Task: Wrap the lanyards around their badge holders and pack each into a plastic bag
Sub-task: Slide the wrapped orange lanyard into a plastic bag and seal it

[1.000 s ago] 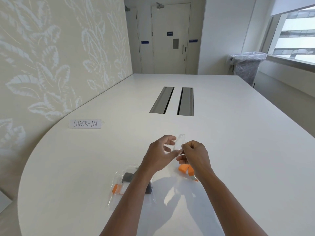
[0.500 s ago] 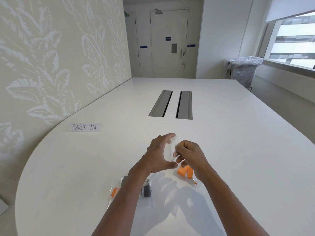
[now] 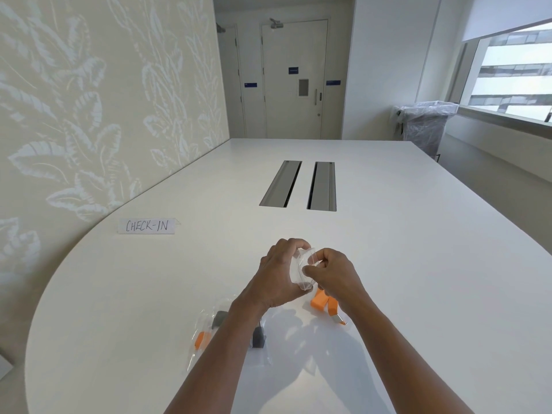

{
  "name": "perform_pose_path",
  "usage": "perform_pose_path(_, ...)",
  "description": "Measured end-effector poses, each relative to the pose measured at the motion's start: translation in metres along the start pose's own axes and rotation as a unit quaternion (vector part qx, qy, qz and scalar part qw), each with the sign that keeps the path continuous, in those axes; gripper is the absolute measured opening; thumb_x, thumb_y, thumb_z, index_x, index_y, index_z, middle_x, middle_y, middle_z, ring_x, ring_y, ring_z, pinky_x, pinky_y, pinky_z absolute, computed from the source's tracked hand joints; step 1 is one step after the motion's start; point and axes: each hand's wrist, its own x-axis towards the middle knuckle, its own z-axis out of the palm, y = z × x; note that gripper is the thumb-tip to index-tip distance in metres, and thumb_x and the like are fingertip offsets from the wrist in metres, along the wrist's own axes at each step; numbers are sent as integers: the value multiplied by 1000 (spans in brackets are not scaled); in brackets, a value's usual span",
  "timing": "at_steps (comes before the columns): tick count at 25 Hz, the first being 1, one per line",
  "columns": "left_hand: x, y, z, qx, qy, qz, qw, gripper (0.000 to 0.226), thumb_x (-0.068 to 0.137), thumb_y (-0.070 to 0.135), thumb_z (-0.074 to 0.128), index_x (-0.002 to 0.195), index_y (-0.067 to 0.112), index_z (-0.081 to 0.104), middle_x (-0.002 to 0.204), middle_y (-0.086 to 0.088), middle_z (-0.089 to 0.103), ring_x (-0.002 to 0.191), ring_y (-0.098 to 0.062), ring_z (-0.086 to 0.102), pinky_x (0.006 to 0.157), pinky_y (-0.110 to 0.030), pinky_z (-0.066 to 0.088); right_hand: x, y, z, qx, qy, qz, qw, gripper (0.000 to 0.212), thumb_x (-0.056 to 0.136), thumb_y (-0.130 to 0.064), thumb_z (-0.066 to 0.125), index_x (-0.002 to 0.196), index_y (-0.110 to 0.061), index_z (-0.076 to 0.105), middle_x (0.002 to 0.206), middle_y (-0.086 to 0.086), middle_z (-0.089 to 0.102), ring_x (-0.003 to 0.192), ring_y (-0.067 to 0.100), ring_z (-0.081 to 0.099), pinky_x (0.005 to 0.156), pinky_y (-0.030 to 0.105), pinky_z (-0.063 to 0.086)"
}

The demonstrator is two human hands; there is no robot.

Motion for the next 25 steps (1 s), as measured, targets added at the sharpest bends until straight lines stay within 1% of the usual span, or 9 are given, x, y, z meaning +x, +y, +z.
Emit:
perform_pose_path(2,1,-2,-1,2,3,2,1000,70,73,33,80,130,43,41,121,13,45,118,-4,47,102,-34,38,1,1,-2,-1,9,-6,1000,15,75,-19,70,88,-23,64,68,-5,59,56,14,55,54,28,43)
perform_pose_path(7,3,-5,5,27,-17,-11,999,76,74,34,82,139,37,42,120,12,44,118,-3,49,106,-36,36,4,-4,-5,27,-46,-12,999,17,82,-20,71,97,-21,64,61,-5,63,51,9,60,51,27,45)
perform_pose_path(11,4,-13,5,63,1,-36,997,78,75,36,83,140,36,41,119,10,44,117,-10,51,101,-34,36,9,6,-19,42,-41,-7,998,17,88,-21,72,104,-19,65,77,1,69,59,5,64,53,24,51)
perform_pose_path(13,5,-18,5,85,-4,-46,995,78,75,36,83,140,36,40,120,8,44,120,-13,51,100,-35,37,11,17,-29,18,-11,-7,1000,15,89,-20,71,103,-19,66,86,0,69,70,11,64,59,26,52)
perform_pose_path(15,6,-23,6,95,-17,-56,994,78,75,36,82,140,36,40,119,8,43,121,-14,51,99,-35,37,12,28,-35,-33,12,-9,999,17,87,-21,73,102,-20,66,96,-2,68,83,14,64,62,21,49)
perform_pose_path(17,7,-27,9,102,-31,-66,992,79,74,37,82,140,37,39,118,9,43,121,-14,50,96,-33,35,11,39,-38,-78,-2,-13,997,26,83,-24,79,105,-20,65,104,-4,67,96,13,61,67,19,44)
perform_pose_path(20,8,-33,12,115,-51,-81,989,80,74,40,82,141,37,39,114,10,41,119,-14,49,96,-34,35,4,53,-35,-157,-51,-5,986,52,76,-35,83,120,-23,59,119,-7,59,113,14,54,73,21,41)
perform_pose_path(23,7,-37,15,124,-68,-88,986,79,74,42,81,141,36,39,115,9,42,118,-16,48,97,-36,37,-1,65,-35,-246,-86,-9,965,74,71,-46,83,133,-30,47,132,-8,49,124,19,41,90,34,43)
perform_pose_path(25,6,-40,17,126,-75,-91,985,79,75,43,80,142,36,39,115,8,42,118,-16,48,97,-37,37,-4,72,-33,-274,-107,-11,956,80,68,-51,81,135,-33,42,135,-8,48,123,19,38,95,38,41)
